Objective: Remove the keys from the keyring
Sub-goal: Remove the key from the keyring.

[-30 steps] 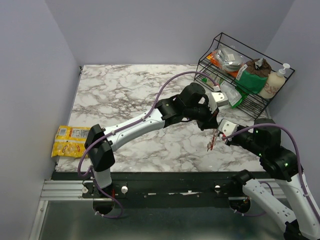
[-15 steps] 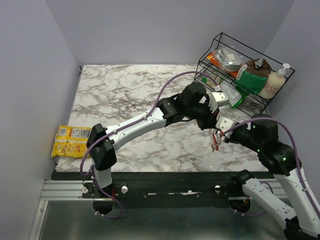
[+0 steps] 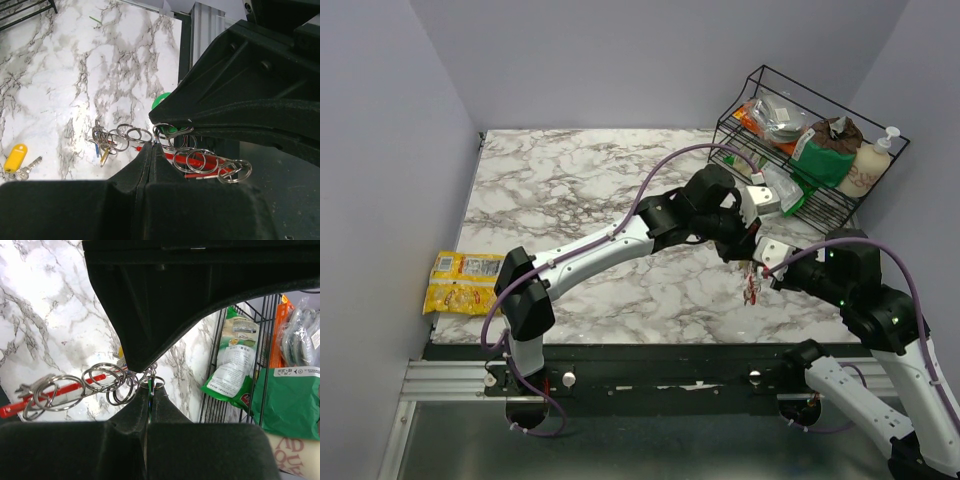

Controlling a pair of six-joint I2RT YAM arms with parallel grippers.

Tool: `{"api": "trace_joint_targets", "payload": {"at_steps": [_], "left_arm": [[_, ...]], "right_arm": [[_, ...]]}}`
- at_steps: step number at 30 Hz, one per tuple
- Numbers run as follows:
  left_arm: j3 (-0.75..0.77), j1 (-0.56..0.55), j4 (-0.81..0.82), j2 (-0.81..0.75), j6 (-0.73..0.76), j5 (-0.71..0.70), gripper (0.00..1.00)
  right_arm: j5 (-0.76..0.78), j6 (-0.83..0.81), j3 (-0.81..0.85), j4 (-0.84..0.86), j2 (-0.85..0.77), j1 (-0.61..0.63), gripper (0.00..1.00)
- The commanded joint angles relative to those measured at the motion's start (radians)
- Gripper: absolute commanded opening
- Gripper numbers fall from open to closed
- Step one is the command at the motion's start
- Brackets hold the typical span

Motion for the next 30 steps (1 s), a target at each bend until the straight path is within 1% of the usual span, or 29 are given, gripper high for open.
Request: {"api": "trace_joint_targets", "payload": {"at_steps": [1, 6, 12, 16, 30], "left_arm": [[0.016, 0.0, -0.006, 0.049, -0.013, -0.039, 0.0], [0.024, 0.003, 0.0, 0.06, -0.045, 0.006, 0.0], [0.027, 0.003, 0.008, 0.083, -0.066, 0.05, 0.0], [0.027, 0.004, 0.011, 0.09, -0.071, 0.066, 0.0], [0.042, -0.005, -0.003, 0.106, -0.065, 0.066, 0.0]], "right_arm": [[-0.16, -0.017, 0.061, 0.065, -0.022, 0.019, 0.01], [-0.11, -0.148, 0.013, 0.041, -0.054, 0.019, 0.01], [-0.151, -0.205, 0.016, 0.008, -0.083, 0.019, 0.01], [-0.191, -0.218, 0.036, -0.008, -0.068, 0.019, 0.01], [-0.195, -0.222, 0.082, 0.028, 0.013, 0.054, 0.01]]}}
